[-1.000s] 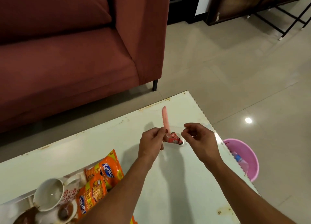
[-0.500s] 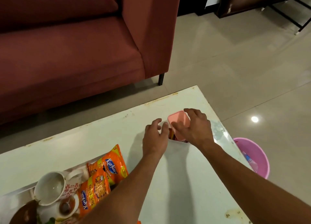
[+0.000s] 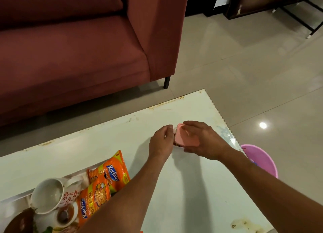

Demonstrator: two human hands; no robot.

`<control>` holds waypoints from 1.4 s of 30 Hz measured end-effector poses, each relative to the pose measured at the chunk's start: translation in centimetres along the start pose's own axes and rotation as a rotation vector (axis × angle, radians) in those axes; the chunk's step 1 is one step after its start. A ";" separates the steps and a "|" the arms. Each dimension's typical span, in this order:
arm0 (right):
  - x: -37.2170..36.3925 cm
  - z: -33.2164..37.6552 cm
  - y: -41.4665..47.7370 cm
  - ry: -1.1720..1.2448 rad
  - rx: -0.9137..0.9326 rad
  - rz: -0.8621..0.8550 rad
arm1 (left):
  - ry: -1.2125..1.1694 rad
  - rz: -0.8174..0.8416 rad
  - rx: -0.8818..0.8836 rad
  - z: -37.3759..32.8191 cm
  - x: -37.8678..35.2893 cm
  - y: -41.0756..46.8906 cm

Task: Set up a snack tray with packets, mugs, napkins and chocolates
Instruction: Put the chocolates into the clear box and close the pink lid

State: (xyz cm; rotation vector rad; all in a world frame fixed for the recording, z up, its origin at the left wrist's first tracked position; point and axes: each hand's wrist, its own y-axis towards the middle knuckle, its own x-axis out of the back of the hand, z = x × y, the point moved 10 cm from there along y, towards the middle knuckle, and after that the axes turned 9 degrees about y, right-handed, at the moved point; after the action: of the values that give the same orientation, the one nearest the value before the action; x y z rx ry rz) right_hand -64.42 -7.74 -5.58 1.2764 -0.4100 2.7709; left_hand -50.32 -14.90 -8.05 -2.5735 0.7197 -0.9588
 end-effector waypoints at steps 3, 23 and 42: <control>-1.0 0.0 -0.1 -0.026 0.028 0.045 | 0.014 -0.002 -0.008 0.0 -0.2 -0.3; -2.7 -0.5 -0.6 0.058 0.122 0.005 | 0.005 -0.059 0.169 1.7 0.0 0.1; -11.5 5.9 -9.6 0.526 -0.441 -0.341 | 0.809 0.239 -0.138 3.9 5.5 -2.4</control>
State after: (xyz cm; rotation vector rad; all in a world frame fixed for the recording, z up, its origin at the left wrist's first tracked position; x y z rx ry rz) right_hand -50.92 0.58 -8.54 0.4472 -0.6362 2.4045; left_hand -43.25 -15.55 -6.96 -2.0686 1.2845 -1.9296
